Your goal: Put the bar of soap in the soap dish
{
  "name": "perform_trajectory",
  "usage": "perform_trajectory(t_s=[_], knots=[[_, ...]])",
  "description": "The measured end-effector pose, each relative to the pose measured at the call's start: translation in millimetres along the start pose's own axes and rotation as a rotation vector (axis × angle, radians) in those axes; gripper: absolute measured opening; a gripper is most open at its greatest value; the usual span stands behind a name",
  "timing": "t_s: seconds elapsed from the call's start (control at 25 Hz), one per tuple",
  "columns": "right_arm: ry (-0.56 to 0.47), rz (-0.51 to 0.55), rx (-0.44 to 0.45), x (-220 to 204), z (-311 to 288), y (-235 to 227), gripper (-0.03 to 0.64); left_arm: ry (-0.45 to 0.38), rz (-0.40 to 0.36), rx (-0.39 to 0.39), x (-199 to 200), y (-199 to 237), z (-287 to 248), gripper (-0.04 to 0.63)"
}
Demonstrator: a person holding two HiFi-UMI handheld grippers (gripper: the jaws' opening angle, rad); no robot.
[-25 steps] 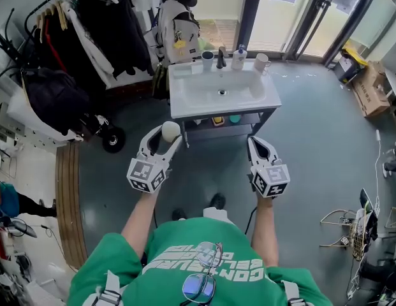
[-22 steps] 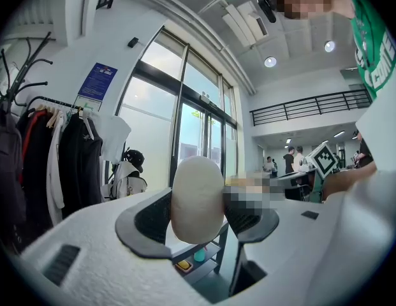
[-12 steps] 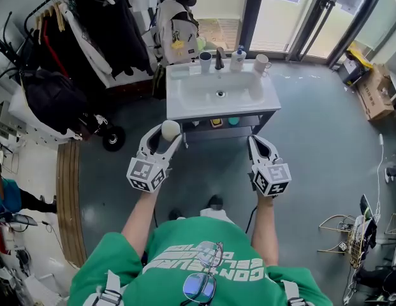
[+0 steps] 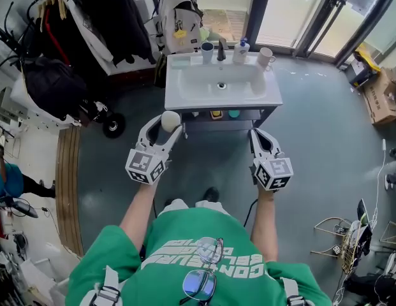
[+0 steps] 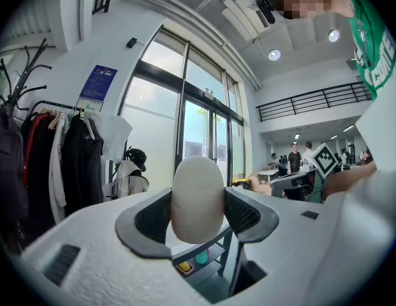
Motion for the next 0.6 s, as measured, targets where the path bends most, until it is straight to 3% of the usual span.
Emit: perform_trajectory(t_s=[0.6], knots=[[0.022,-0.016,0.007,-19.2,13.8,-4.9,0.012,0.001,0.017,0.027,-9.8,-11.5,10.0,0.259]])
Point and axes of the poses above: the fingertips, and each gripper's own axes: z backward along the fingers, y to its left, x out of its top, the point moved 9 cm from there along z, backward along the fingers, and after that the axes turned 1 degree about z, right-handed, at the moved point
